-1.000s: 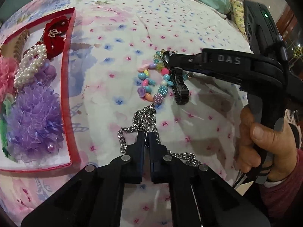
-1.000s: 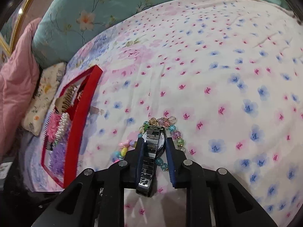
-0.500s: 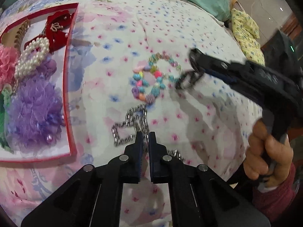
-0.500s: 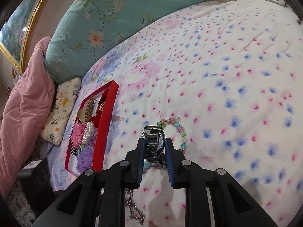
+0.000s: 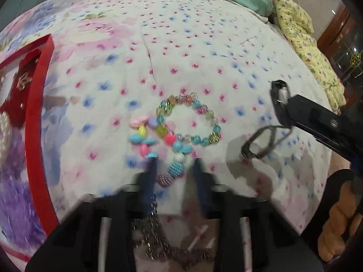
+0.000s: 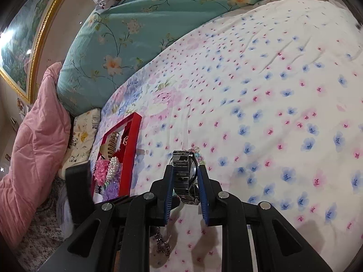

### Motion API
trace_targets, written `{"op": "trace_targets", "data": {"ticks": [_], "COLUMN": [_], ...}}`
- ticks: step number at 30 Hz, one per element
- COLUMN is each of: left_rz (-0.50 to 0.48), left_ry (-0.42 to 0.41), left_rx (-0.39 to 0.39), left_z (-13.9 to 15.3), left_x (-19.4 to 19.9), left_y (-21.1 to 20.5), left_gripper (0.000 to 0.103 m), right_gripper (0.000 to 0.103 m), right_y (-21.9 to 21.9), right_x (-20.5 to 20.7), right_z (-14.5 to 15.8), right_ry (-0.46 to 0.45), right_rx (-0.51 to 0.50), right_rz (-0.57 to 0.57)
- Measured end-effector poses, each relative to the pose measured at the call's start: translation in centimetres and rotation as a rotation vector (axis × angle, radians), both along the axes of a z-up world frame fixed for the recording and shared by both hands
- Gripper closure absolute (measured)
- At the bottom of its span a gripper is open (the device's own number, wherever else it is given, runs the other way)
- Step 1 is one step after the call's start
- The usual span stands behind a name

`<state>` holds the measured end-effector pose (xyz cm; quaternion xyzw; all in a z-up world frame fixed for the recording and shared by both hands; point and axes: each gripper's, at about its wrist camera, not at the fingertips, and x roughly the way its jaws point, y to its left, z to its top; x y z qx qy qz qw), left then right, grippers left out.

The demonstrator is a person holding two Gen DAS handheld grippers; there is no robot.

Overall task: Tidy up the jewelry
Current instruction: 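Carry the bead bracelet with the left tool while the right tool carries the watch into the tray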

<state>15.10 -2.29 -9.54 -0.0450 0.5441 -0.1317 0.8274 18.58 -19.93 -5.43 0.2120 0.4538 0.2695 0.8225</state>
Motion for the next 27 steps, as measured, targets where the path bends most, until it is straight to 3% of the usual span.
{"op": "trace_targets", "data": {"ticks": [5, 16, 27], "left_rz": [0.032, 0.152, 0.316], "left_ry": [-0.005, -0.158, -0.272], "left_rx": [-0.046, -0.212, -0.241], "left_z": [0.4, 7.7, 11.5], "left_x": [-0.4, -5.7, -10.1], "left_y": [1.3, 7.6, 14.9], "left_gripper": [0.093, 0.093, 0.093], "right_gripper": [0.082, 0.082, 0.082], "right_y": [0.0, 1.5, 6.0], "right_x": [-0.2, -1.8, -3.5], "right_z": [0.4, 2.5, 3.7], "right_ry": [-0.007, -0.046, -0.063], "right_rx": [0.015, 0.017, 0.018], "right_rz": [0.004, 0.039, 0.137]}}
